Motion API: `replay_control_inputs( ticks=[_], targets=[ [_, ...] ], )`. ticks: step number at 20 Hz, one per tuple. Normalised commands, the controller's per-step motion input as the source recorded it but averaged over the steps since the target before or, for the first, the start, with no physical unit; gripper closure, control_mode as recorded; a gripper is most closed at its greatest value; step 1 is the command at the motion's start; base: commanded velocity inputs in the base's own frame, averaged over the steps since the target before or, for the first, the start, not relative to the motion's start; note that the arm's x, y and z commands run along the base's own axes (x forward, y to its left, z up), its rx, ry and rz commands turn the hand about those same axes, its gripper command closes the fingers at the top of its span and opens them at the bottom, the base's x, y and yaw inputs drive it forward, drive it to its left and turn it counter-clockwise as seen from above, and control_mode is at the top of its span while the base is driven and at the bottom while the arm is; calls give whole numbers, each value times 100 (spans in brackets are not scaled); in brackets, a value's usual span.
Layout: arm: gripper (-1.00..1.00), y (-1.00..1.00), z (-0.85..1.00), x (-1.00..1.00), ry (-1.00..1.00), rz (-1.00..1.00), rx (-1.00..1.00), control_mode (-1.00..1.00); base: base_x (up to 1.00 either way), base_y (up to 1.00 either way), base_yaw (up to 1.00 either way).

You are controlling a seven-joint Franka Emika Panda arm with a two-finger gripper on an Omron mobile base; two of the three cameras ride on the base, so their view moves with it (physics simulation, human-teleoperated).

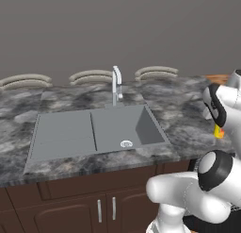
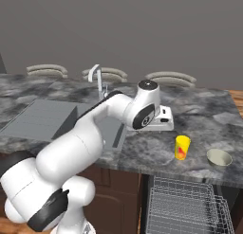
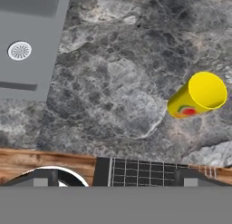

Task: Pick up the cup and bowl from the counter, place them in the dishwasher, and close the dishwasher door.

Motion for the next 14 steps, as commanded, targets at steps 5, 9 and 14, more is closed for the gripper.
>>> replay_control_inputs(
  ticks=[5, 9, 14],
  targets=[
    [-100, -33, -27, 8, 0, 0, 0, -100, 0, 0, 0],
    [-100, -34, -23, 12, 0, 0, 1, -100, 0, 0, 0],
    [-100, -30, -25, 20, 0, 0, 1, -100, 0, 0, 0]
  ],
)
